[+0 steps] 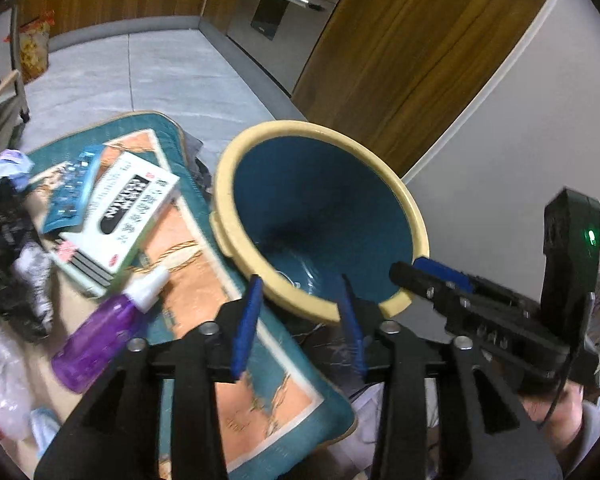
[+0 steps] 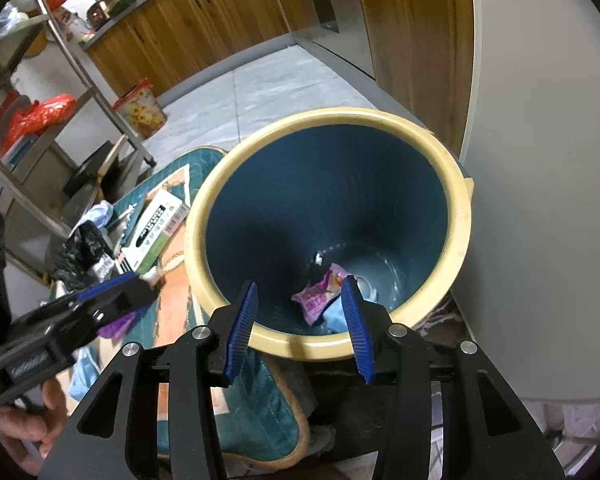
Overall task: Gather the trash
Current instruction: 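Return both tools to the cushion and grasp the black plastic bag with the right tool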
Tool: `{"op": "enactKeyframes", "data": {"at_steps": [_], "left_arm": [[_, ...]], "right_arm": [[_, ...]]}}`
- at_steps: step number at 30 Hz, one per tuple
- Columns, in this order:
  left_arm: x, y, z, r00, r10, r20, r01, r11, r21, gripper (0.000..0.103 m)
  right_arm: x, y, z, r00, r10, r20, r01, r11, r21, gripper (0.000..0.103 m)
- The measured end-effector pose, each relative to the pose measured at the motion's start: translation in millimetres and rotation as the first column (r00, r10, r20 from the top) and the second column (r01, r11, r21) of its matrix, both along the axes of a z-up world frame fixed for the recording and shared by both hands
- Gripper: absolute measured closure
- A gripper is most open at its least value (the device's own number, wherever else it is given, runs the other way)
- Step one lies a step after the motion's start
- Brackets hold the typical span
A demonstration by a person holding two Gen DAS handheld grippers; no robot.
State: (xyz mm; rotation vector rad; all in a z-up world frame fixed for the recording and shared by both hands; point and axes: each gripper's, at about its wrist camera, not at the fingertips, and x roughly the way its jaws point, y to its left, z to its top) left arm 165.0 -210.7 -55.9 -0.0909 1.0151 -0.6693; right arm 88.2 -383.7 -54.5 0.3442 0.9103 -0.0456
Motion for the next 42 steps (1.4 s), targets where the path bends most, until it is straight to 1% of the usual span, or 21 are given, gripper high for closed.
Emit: {"op": "enactKeyframes", "data": {"at_steps": [2,8,12,14,16,18,21,27,32,35,42], "left_arm": [[-7.8,12.0,4.6,1.0,0.013,0.023,-0.013,1.0,0.011,0.051],[-22.2,42.9,23.3,0.996,0.043,0.073,-0.047,0.997,0.056,0.044],[-27.5,66.9,32.4,0.993,0.068,0.095,-0.076,0.993,0.087,0.044],[-28.5,84.7,35.8,0.991,0.091,0.099,-0.101,0.99,0.1,0.043],[-28.0,103.8,38.4,0.987,0.124,0.102,-0.136,0.984,0.118,0.043],[-28.5,119.0,38.6,0.983,0.15,0.105,-0.163,0.978,0.128,0.043],[-27.6,151.5,39.0,0.973,0.21,0.099,-0.223,0.964,0.145,0.042],[-29.2,196.4,40.3,0.95,0.297,0.092,-0.308,0.939,0.155,0.042],[-30.8,234.4,35.5,0.921,0.381,0.083,-0.389,0.909,0.148,0.042],[-27.8,253.3,27.0,0.902,0.425,0.075,-0.432,0.888,0.157,0.042],[-15.9,283.6,18.8,0.875,0.479,0.066,-0.483,0.861,0.156,0.042]], "right_arm": [[0.1,3.4,3.1,1.0,0.007,0.012,-0.007,1.0,-0.013,0.055],[1.2,17.1,7.0,0.999,0.039,0.024,-0.039,0.999,-0.02,0.052],[2.8,28.6,9.7,0.997,0.07,0.031,-0.069,0.997,-0.035,0.052],[4.0,35.7,10.7,0.996,0.088,0.034,-0.086,0.995,-0.04,0.045],[4.0,41.2,12.1,0.994,0.103,0.039,-0.102,0.994,-0.046,0.043],[5.7,49.4,13.2,0.992,0.123,0.04,-0.121,0.991,-0.058,0.043],[7.6,61.1,14.7,0.988,0.15,0.039,-0.147,0.987,-0.071,0.043],[10.6,83.2,18.2,0.979,0.199,0.04,-0.196,0.977,-0.085,0.043],[12.5,105.3,22.2,0.968,0.244,0.05,-0.24,0.967,-0.085,0.043],[13.9,120.8,24.7,0.958,0.283,0.057,-0.278,0.957,-0.082,0.043],[25.8,170.5,27.8,0.912,0.401,0.082,-0.395,0.915,-0.079,0.043]]}}
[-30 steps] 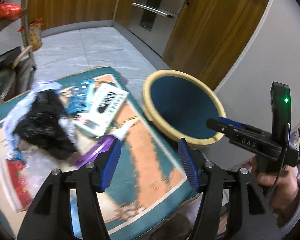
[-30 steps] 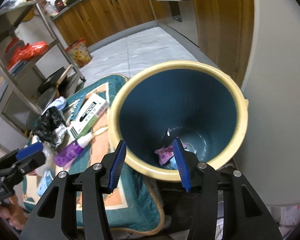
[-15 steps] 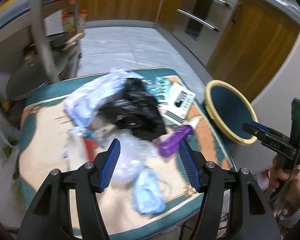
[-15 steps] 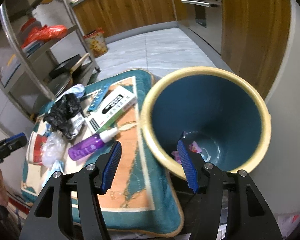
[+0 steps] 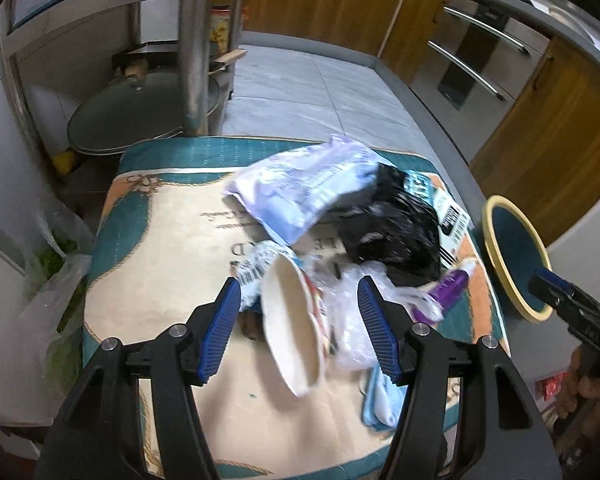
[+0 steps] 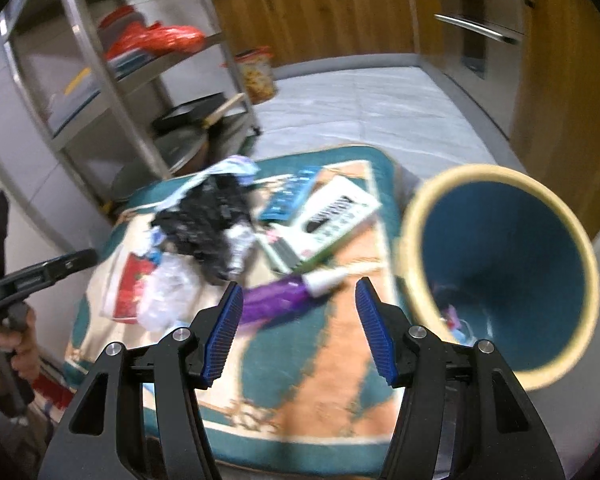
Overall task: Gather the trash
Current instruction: 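Return both tools to the cushion and grasp the black plastic bag with the right tool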
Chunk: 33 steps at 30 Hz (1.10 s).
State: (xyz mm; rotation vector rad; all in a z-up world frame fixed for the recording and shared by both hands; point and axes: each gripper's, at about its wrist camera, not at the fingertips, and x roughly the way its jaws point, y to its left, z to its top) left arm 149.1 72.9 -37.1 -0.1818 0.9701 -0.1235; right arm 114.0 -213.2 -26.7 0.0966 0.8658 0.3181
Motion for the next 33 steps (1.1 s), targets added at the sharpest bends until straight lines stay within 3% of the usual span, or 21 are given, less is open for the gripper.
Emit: {"op": "enactKeyframes", "data": {"at_steps": [5,16,18,20,23,29,33], "left_arm": [[14.4,4.0,-3.8,1.0,0.006,-0.008,-0.006,1.0,-0.001,0.042],[58.5,-14.8,-15.4,0.996,-0.079,-0.03,0.082,0.992,0.094,0.042],[65.5,-18.9,-19.9,0.995,-0.093,-0.04,0.097,0.99,0.099,0.042],[72.3,-24.6,-24.5,0.993,-0.111,-0.049,0.116,0.987,0.111,0.042],[80.8,-29.9,-30.3,0.99,-0.126,-0.061,0.133,0.984,0.122,0.042],[94.8,-28.8,-33.1,0.992,-0.106,-0.072,0.113,0.988,0.107,0.042],[99.3,-39.8,-33.8,0.99,-0.128,-0.064,0.136,0.979,0.15,0.042]], "right_arm": [[22.2,37.6,-3.2,0.996,0.093,0.004,-0.093,0.996,-0.015,0.043],[67.3,95.9,-29.6,0.978,0.205,-0.041,-0.207,0.978,-0.037,0.043],[73.1,100.7,-38.5,0.976,0.21,-0.064,-0.213,0.976,-0.038,0.051],[77.4,101.7,-46.6,0.973,0.212,-0.09,-0.215,0.976,-0.03,0.07],[75.3,100.4,-50.7,0.969,0.22,-0.111,-0.222,0.975,-0.011,0.083],[58.9,87.1,-35.4,0.972,0.221,-0.074,-0.222,0.975,-0.006,0.086],[52.3,72.3,-21.4,0.981,0.19,-0.034,-0.191,0.982,-0.003,0.089]]}}
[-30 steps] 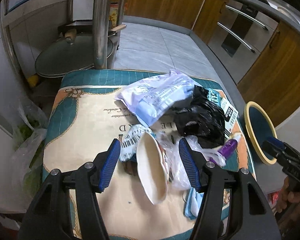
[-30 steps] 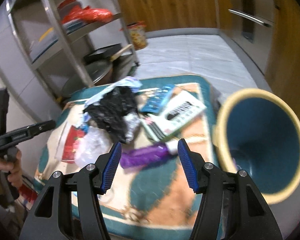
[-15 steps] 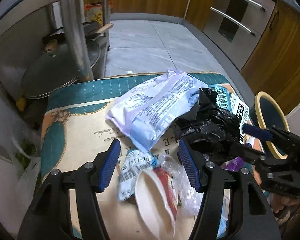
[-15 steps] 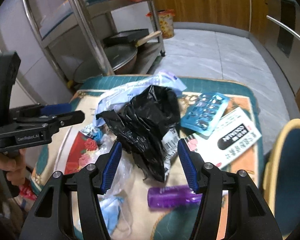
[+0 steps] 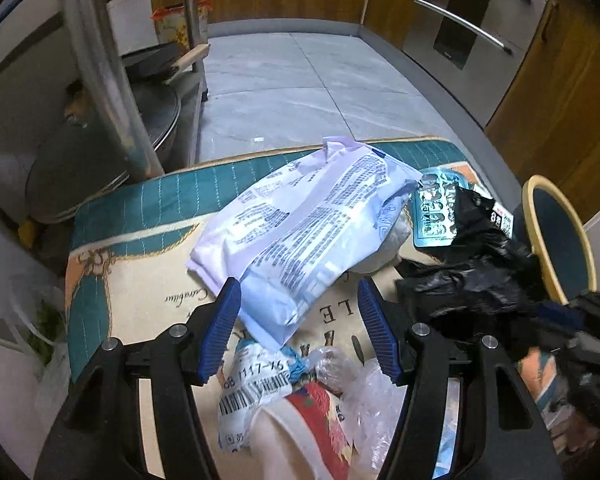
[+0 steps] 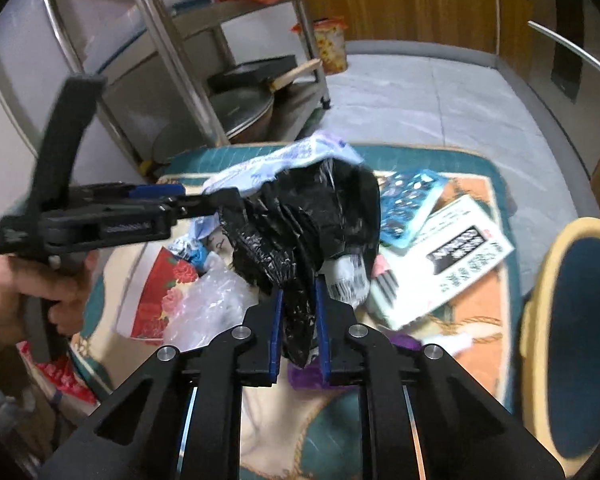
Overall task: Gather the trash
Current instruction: 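Return both tools to the cushion and grasp the black plastic bag with the right tool, then grasp the white-blue plastic packet with the left tool while the right holds the black bag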
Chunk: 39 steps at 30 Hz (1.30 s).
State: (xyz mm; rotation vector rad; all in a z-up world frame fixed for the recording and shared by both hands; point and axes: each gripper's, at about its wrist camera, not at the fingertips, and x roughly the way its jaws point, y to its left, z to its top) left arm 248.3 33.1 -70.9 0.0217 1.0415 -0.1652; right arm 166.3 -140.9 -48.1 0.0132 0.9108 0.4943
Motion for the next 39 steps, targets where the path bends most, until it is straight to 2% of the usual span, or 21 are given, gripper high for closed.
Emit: {"op": "enactKeyframes", "data": {"at_steps": [3,9,12,15,17,18,19,23,30,39], "left_arm": [[5.3,-9.3,-5.8,1.0,-0.015,-0.008,0.015,0.999,0.029,0.042],[15.5,-32.7,-18.5,0.998,-0.066,0.009,0.064,0.985,0.158,0.042],[20.5,-38.4,-17.7,0.997,-0.077,0.032,0.069,0.974,0.214,0.046],[23.4,-38.9,-16.9,0.997,-0.079,0.013,0.074,0.973,0.219,0.053],[22.7,-40.2,-18.0,0.996,-0.094,0.002,0.091,0.969,0.23,0.07],[22.4,-39.9,-19.0,0.995,-0.096,-0.003,0.094,0.969,0.229,0.074],[21.9,-38.7,-19.3,0.995,-0.096,-0.003,0.094,0.97,0.223,0.082],[15.7,-36.1,-17.0,0.996,-0.086,0.026,0.078,0.971,0.226,0.094],[-3.0,-30.6,7.0,0.991,-0.061,0.117,0.036,0.978,0.208,0.1],[-26.5,-24.0,41.5,0.984,-0.031,0.177,0.01,0.993,0.115,0.101]], "right_arm": [[-3.0,-10.8,6.0,0.999,-0.029,0.018,0.029,1.0,0.011,0.09],[-12.1,-32.2,14.8,0.997,-0.078,0.03,0.076,0.996,0.046,0.09],[-21.7,-39.9,20.6,0.995,-0.087,0.041,0.085,0.995,0.061,0.09],[-32.1,-49.1,25.5,0.994,-0.098,0.049,0.094,0.993,0.074,0.09],[-35.7,-54.1,28.2,0.993,-0.107,0.051,0.103,0.991,0.085,0.09],[-38.2,-55.4,29.3,0.992,-0.111,0.054,0.106,0.99,0.088,0.09],[-40.0,-57.4,30.9,0.992,-0.115,0.058,0.109,0.99,0.093,0.09],[-46.2,-64.9,32.8,0.99,-0.127,0.064,0.12,0.988,0.101,0.09],[-57.4,-72.8,36.7,0.987,-0.143,0.072,0.135,0.986,0.102,0.09],[-70.8,-82.2,41.6,0.982,-0.169,0.087,0.159,0.981,0.108,0.09]]}}
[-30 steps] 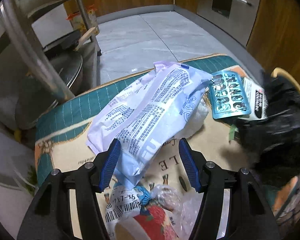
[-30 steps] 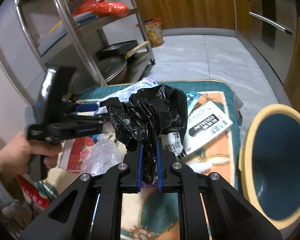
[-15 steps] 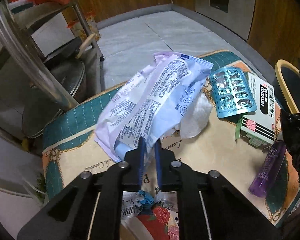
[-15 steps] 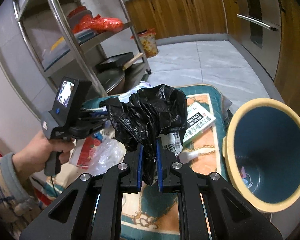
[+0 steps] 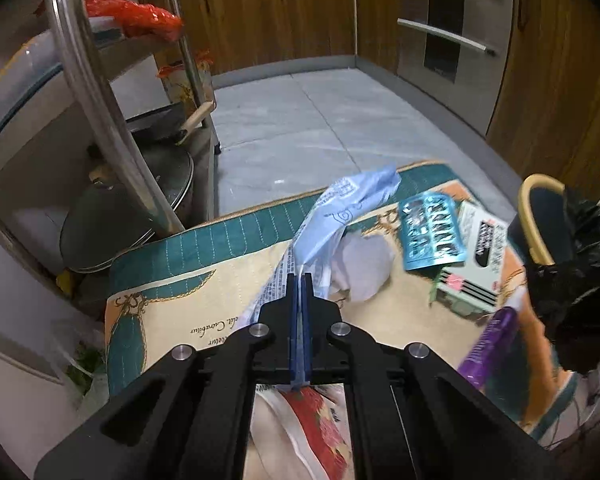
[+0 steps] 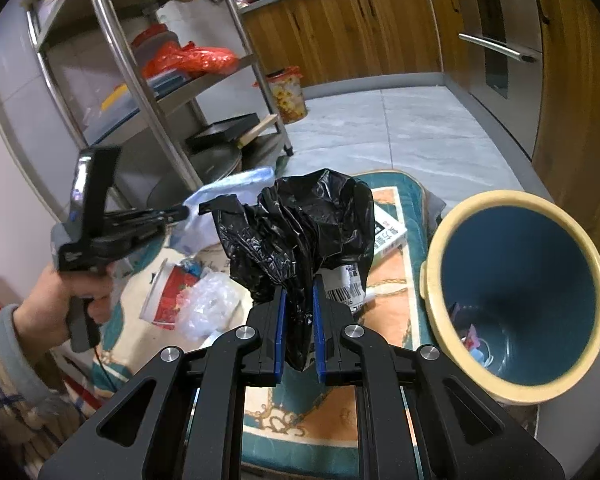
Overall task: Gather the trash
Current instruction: 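Grasp the white-blue plastic packet with the left tool while the right holds the black bag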
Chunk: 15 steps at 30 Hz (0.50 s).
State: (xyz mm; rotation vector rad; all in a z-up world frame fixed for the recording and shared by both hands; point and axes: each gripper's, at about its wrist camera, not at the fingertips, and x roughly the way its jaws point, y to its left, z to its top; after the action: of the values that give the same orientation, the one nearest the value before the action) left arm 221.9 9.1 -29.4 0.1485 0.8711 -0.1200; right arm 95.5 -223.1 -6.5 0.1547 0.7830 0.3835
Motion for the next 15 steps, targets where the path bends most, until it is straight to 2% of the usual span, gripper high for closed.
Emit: {"op": "enactKeyframes", "data": {"at_steps": [6,11,15], "left_arm": [[-19.4,1.9,17.2,1.0,-0.002,0.015,0.003,0.997,-0.077,0.102],[-35.7,9.2,31.4,1.0,0.007,0.021,-0.003,0.984,-0.18,0.102],[-44.4,7.9,42.5,0.999,-0.001,0.05,0.011,0.978,-0.207,0.102]], "right_arm": [[-7.7,-4.3,2.4,1.0,-0.014,0.011,0.014,1.0,0.005,0.09],[-8.1,-9.8,2.2,0.999,-0.031,0.013,0.031,0.999,0.013,0.09],[-10.8,-14.1,3.4,0.999,-0.043,0.021,0.043,0.999,0.02,0.09]]}}
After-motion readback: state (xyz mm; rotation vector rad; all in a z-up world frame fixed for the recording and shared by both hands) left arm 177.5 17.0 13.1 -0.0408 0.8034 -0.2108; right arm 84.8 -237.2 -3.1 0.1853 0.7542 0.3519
